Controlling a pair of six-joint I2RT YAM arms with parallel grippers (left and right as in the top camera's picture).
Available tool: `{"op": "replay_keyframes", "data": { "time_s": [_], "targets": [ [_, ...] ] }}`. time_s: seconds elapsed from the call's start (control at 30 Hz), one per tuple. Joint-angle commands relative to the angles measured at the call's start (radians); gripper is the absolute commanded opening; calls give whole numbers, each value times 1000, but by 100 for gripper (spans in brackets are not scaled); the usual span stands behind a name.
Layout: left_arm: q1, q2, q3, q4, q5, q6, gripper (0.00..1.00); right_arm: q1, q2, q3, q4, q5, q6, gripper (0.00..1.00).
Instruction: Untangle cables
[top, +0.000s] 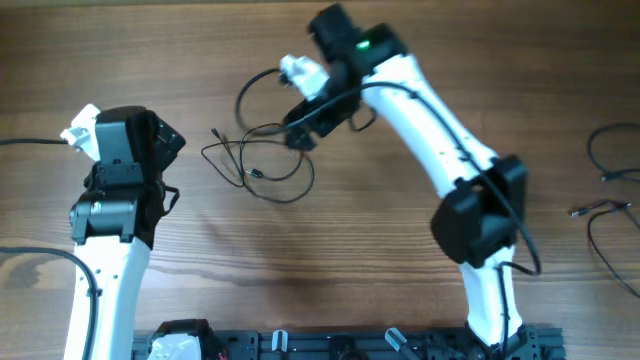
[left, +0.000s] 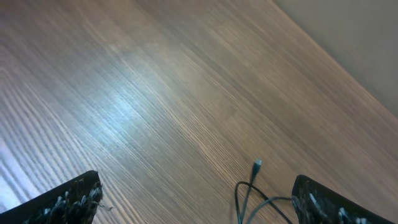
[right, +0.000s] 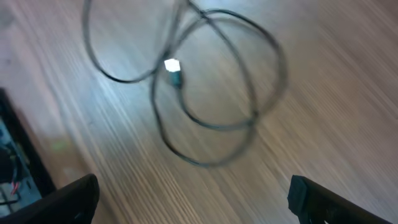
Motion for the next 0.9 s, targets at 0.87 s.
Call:
{"op": "replay_keyframes", "data": {
  "time_s": [0.87],
  "targets": [
    [420, -8, 0, 122, 978, 538, 100, 231, 301, 3, 336, -222, 4, 92]
  ]
}}
